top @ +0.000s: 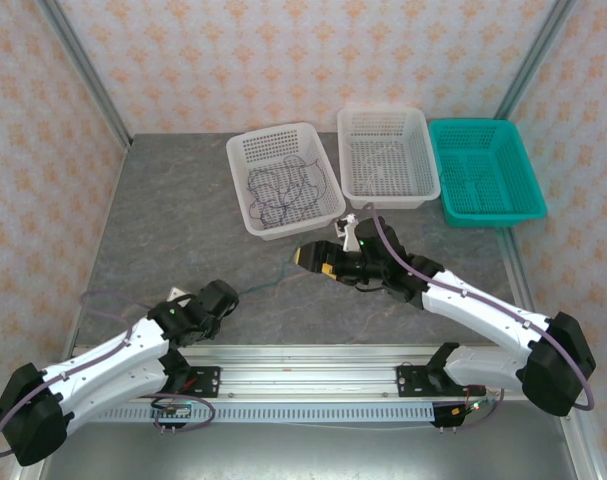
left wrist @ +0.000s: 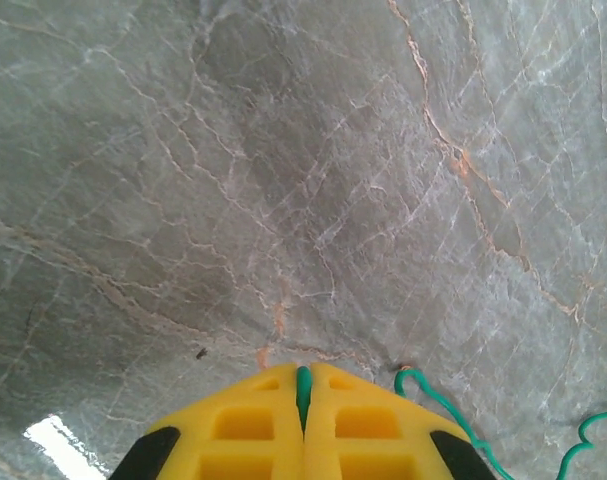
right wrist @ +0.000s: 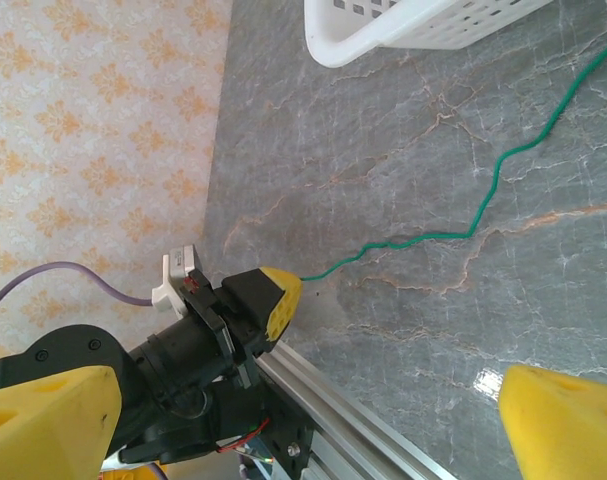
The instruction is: Untangle the cables
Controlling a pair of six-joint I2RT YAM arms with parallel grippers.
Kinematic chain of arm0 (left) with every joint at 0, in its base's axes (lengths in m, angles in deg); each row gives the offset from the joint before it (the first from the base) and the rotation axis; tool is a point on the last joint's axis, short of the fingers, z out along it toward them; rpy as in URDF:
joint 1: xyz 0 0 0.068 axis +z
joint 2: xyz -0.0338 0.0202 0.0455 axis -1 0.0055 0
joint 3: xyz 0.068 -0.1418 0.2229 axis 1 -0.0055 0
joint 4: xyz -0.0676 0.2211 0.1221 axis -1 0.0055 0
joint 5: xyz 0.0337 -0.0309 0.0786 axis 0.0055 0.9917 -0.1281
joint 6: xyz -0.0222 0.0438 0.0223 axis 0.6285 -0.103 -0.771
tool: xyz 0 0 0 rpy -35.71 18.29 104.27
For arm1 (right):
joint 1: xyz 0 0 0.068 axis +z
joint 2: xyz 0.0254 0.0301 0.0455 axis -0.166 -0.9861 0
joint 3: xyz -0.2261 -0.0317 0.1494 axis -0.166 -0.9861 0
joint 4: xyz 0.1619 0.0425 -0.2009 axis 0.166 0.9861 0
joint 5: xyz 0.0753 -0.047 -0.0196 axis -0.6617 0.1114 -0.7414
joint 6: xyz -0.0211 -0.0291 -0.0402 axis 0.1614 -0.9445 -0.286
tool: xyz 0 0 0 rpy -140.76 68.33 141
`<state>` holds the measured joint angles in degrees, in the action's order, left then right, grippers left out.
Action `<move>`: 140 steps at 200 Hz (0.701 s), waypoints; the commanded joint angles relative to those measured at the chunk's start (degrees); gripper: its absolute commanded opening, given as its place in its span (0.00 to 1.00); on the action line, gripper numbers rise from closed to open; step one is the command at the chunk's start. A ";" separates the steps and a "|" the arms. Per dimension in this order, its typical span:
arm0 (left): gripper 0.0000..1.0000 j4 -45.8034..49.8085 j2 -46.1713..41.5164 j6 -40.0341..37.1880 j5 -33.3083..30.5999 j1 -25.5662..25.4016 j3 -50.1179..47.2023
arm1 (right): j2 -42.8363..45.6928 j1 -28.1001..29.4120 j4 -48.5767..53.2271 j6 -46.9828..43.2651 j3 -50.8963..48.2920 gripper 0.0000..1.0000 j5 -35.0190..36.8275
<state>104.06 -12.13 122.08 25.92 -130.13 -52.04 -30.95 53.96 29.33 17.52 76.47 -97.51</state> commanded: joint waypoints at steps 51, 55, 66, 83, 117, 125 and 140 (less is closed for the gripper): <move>0.00 8.66 0.46 -27.49 -4.32 0.46 14.65 | -0.48 1.56 1.73 -19.25 5.20 0.95 11.35; 0.00 8.60 0.69 -29.33 -3.98 0.46 15.61 | -0.46 1.56 1.06 -20.69 5.19 0.95 11.44; 0.00 8.39 1.49 -33.95 -2.79 0.46 18.39 | -0.29 1.59 -1.37 -24.43 4.57 0.95 11.53; 0.00 7.84 2.94 -40.34 -0.20 0.48 22.71 | -0.24 1.56 -6.40 -29.43 2.54 0.96 10.63; 0.00 4.36 4.96 -49.62 7.13 0.46 29.47 | -1.32 1.56 -18.33 -35.55 -2.73 0.97 6.07; 0.00 3.00 5.14 -51.41 9.04 0.46 30.52 | -1.96 1.65 -19.74 -35.26 -3.17 0.96 5.76; 0.00 -0.43 5.07 -54.33 12.81 0.46 31.49 | -3.71 2.35 -22.89 -34.52 -4.43 0.92 5.16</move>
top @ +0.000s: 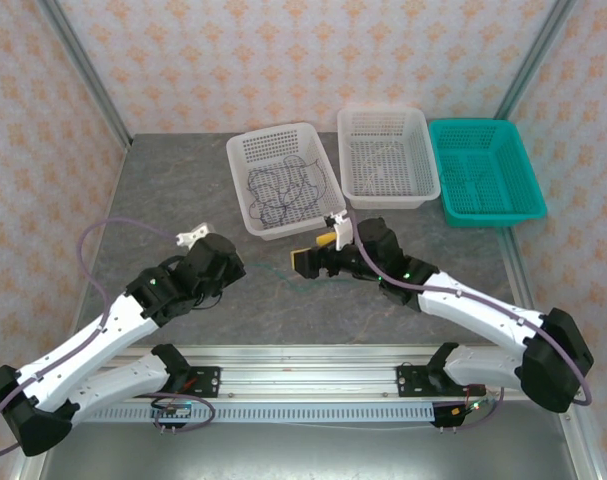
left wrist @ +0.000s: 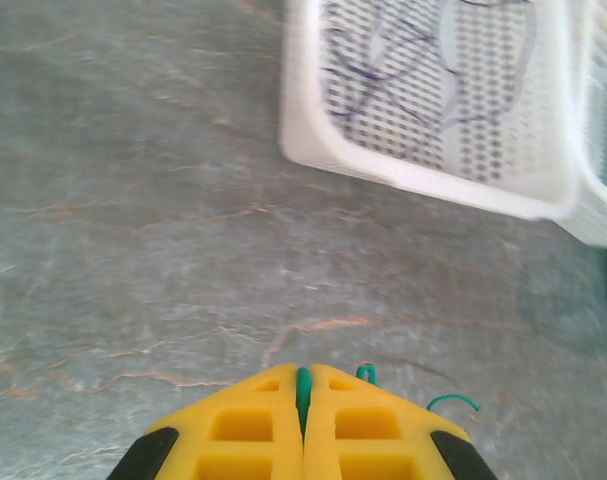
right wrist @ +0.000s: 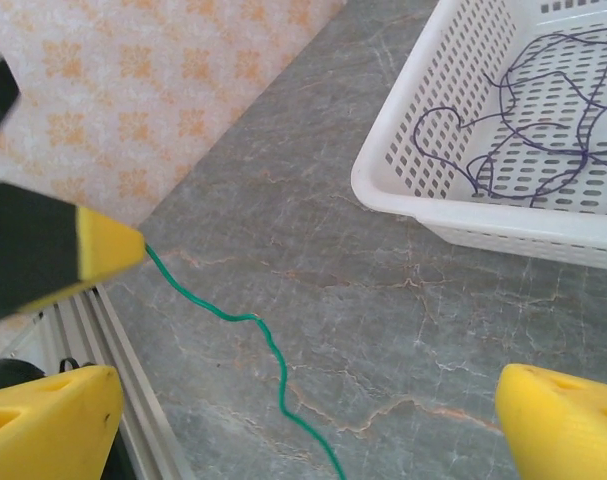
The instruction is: Untangle the cables
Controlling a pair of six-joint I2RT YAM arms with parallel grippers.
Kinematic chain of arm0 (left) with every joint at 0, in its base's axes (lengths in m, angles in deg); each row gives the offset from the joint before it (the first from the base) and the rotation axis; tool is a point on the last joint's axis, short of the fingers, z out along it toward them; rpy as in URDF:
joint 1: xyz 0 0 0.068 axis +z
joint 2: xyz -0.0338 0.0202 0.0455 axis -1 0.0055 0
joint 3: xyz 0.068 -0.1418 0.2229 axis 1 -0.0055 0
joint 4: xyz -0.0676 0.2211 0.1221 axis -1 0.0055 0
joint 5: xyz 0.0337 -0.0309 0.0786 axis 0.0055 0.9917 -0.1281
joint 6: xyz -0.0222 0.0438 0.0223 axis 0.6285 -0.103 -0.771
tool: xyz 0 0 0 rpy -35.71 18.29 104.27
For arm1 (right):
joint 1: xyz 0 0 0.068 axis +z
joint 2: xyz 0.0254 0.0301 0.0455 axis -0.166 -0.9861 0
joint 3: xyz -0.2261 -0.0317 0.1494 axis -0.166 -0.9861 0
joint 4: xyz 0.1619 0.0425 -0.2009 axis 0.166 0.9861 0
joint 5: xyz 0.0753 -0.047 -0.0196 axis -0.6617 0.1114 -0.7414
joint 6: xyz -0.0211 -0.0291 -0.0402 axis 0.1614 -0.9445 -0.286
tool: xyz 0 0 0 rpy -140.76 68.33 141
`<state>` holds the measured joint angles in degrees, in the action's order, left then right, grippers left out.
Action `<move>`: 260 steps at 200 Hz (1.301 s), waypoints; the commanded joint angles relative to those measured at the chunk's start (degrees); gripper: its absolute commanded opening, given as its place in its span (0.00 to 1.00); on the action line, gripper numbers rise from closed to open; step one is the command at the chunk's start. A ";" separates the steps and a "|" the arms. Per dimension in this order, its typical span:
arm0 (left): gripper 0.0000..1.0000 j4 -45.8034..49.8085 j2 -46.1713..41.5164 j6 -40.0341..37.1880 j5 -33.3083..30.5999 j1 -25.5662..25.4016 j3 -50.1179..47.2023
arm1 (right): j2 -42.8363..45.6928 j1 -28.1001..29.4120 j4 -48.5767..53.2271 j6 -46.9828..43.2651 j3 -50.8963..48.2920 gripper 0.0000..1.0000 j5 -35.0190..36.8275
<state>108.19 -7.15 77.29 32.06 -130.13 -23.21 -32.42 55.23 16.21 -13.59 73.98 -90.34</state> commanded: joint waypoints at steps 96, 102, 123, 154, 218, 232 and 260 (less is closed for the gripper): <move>0.00 -6.62 2.60 -15.90 9.34 0.46 9.72 | -10.11 3.90 -16.42 4.65 -2.37 0.00 -1.81; 0.00 -6.78 2.71 -16.07 9.23 0.46 9.83 | -9.45 3.90 -16.66 5.31 -2.70 0.00 -1.14; 0.25 -8.93 2.71 -17.45 9.78 0.46 9.66 | -6.77 3.86 -18.08 9.54 -4.53 0.00 5.18; 0.94 -12.11 1.38 -22.06 12.70 0.46 9.36 | -2.47 -4.82 -17.78 24.85 -7.02 0.00 11.65; 1.00 -12.52 -3.07 -28.43 14.45 0.48 7.64 | -0.43 -42.42 -24.23 51.99 -8.40 0.00 12.51; 1.00 -12.77 -3.13 -30.41 14.15 0.46 7.12 | -5.92 -48.78 -30.42 55.87 -6.27 0.00 10.06; 1.00 -12.69 -1.50 -32.19 14.21 0.50 7.07 | -13.19 -55.71 -25.41 44.00 3.31 0.00 10.71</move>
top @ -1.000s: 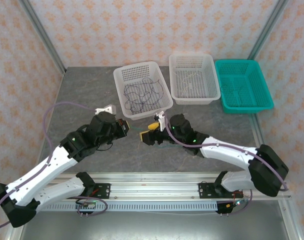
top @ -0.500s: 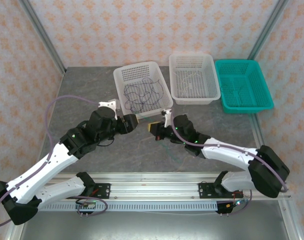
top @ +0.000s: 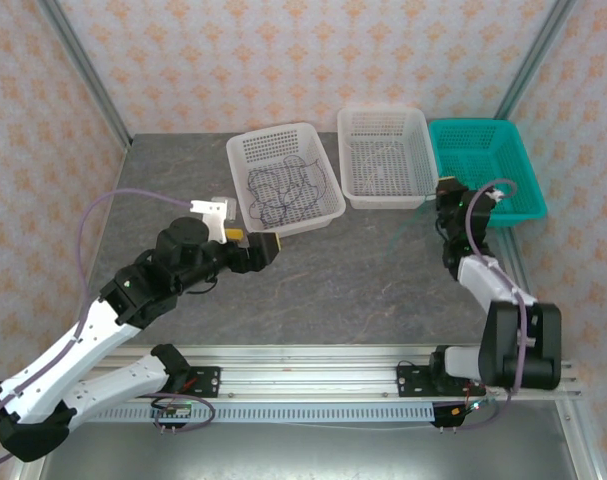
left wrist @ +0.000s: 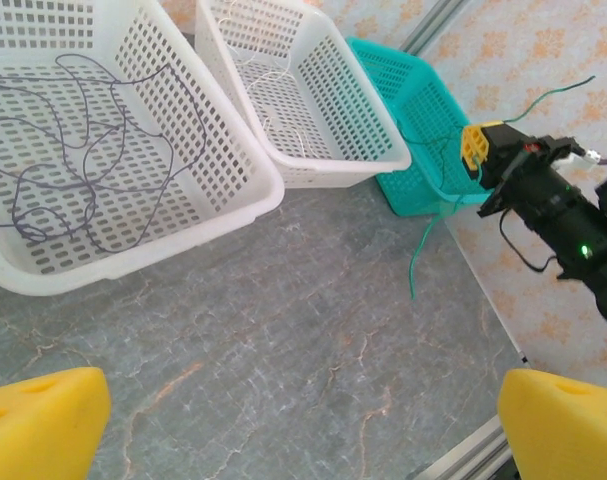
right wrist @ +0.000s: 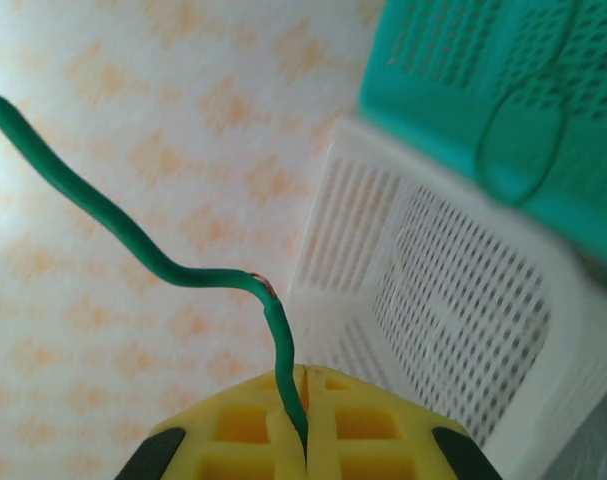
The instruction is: Untangle the cables
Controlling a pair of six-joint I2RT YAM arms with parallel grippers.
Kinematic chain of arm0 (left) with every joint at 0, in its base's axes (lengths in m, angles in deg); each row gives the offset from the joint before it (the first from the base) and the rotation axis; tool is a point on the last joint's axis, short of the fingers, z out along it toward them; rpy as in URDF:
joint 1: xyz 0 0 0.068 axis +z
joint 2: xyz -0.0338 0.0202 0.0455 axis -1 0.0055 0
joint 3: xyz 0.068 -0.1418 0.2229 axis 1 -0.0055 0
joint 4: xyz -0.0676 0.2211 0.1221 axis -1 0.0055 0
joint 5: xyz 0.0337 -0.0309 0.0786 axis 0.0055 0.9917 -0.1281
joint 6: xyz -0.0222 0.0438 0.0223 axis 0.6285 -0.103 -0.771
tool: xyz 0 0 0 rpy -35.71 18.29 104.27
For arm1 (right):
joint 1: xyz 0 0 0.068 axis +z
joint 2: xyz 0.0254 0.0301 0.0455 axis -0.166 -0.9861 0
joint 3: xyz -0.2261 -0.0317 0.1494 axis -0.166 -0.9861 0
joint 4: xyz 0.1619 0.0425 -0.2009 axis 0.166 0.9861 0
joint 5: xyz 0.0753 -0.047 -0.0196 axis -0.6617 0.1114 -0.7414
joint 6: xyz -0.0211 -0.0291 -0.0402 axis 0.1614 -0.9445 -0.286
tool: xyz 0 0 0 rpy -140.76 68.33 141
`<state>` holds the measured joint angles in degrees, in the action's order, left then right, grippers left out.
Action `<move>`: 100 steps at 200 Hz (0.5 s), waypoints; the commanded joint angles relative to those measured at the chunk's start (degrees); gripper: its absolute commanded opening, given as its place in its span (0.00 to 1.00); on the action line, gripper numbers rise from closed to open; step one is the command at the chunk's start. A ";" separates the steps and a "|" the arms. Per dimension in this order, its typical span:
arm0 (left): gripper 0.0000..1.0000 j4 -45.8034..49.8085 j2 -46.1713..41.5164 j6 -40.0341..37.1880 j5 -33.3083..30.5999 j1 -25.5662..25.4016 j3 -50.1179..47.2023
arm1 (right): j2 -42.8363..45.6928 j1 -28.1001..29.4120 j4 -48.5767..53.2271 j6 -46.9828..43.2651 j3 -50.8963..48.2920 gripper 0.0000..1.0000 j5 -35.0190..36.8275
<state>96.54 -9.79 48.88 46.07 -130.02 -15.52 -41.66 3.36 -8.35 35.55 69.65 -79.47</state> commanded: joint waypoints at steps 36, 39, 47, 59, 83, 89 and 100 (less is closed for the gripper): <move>1.00 -2.50 3.87 -3.54 2.10 0.35 -1.39 | -12.41 -8.99 1.25 -21.58 16.96 0.00 -0.47; 1.00 -2.60 4.03 -3.47 2.36 0.36 -1.48 | -13.26 -9.53 0.72 -21.83 17.65 0.00 -1.41; 1.00 -2.86 4.66 -3.39 2.70 0.35 -1.60 | -15.60 -10.95 -0.07 -22.15 19.82 0.00 -3.65; 1.00 -3.19 5.52 -3.36 2.85 0.35 -2.04 | -19.55 -12.47 -1.52 -22.35 23.30 0.00 -7.39; 1.00 -4.12 7.12 -3.54 2.40 0.35 -2.74 | -25.05 -13.88 -1.44 -25.22 30.54 0.00 -9.99; 1.00 -4.44 7.43 -3.52 2.45 0.33 -2.86 | -26.02 -14.01 -1.43 -26.51 32.12 0.00 -9.78; 1.00 -5.19 8.03 -3.30 2.54 0.36 -3.26 | -27.44 -14.02 -0.96 -30.19 35.18 0.00 -9.56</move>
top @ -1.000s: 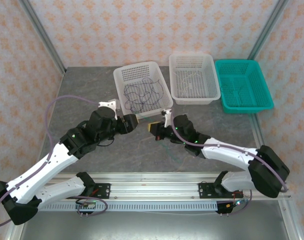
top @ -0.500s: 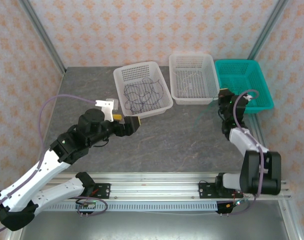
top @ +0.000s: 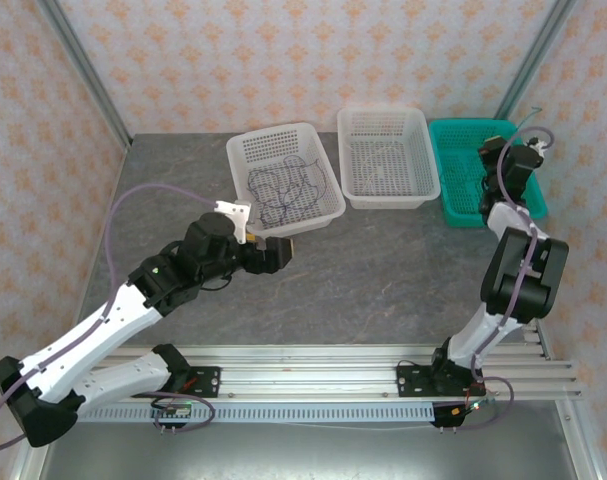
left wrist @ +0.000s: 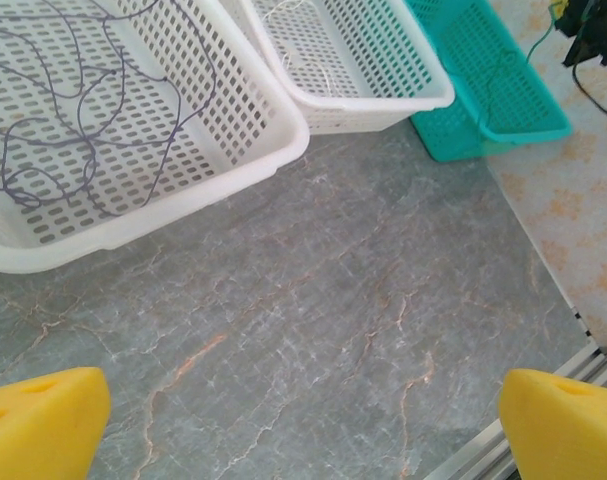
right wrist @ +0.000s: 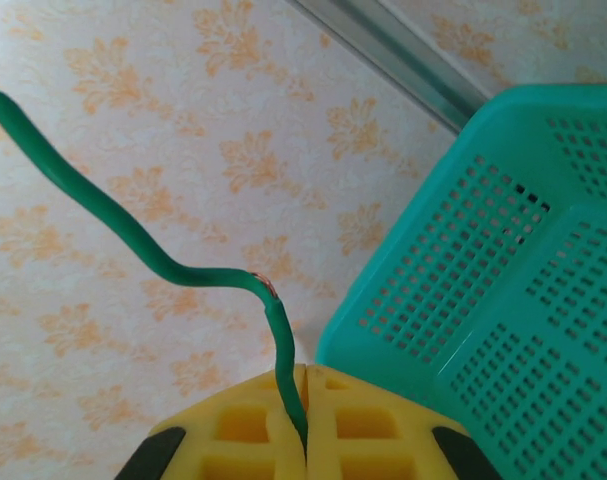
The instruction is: Untangle the cables
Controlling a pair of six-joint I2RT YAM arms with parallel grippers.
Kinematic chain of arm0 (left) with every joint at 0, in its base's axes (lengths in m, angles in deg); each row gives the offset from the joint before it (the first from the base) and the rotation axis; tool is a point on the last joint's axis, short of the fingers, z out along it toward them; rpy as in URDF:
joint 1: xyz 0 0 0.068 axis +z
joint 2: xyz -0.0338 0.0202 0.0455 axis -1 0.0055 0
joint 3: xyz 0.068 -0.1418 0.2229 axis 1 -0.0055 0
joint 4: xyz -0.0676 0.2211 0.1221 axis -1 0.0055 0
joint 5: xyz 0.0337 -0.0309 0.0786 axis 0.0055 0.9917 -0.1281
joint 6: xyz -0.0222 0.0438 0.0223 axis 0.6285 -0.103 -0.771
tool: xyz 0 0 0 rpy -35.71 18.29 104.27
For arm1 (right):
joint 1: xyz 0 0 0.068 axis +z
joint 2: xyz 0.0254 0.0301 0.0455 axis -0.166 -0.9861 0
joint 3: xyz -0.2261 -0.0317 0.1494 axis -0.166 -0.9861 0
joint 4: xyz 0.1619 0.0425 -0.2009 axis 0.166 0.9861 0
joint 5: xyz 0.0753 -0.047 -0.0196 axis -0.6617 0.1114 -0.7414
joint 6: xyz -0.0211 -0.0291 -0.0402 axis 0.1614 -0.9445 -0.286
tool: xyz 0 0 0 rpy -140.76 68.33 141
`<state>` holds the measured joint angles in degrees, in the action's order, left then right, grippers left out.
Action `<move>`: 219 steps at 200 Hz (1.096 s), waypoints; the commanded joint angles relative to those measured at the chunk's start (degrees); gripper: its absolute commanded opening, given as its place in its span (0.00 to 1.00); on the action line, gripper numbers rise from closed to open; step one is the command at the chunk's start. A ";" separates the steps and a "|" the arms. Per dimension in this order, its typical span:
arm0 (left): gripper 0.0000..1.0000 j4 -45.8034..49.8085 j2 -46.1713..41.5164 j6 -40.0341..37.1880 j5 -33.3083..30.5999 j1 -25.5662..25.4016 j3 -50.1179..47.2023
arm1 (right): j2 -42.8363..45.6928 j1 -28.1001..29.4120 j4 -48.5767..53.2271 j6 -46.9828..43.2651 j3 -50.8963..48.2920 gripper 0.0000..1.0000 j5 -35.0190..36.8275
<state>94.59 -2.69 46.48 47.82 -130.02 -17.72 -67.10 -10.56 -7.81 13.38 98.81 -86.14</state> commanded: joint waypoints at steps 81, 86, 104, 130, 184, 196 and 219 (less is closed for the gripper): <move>1.00 -6.34 4.97 -1.13 0.17 0.35 -0.68 | -14.17 -0.32 18.37 -28.00 22.18 0.00 -2.96; 1.00 -6.39 5.18 -1.17 0.13 0.40 -0.63 | -15.12 -0.28 18.87 -28.34 23.01 0.00 -3.36; 1.00 -6.39 6.13 -1.05 0.13 0.35 -0.46 | -18.33 -0.25 23.05 -28.83 27.26 0.00 -3.40; 1.00 -6.48 7.23 -0.40 -0.04 0.35 -0.38 | -25.67 -0.26 39.29 -28.15 39.45 0.00 4.19; 1.00 -6.22 8.13 0.57 -1.61 0.35 0.05 | -33.45 -0.16 56.92 -23.82 53.98 0.35 10.57; 1.00 -5.82 7.89 0.55 -2.00 0.35 0.06 | -32.72 -0.10 57.91 -22.38 54.33 0.43 9.54; 1.00 -3.86 6.35 0.19 -5.11 0.35 0.07 | -29.66 0.25 61.95 -17.94 54.48 0.56 11.51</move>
<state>89.52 5.40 46.52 46.97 -130.02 -19.25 -100.41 -10.74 46.84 -9.15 151.55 -77.57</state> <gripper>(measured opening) 0.999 0.506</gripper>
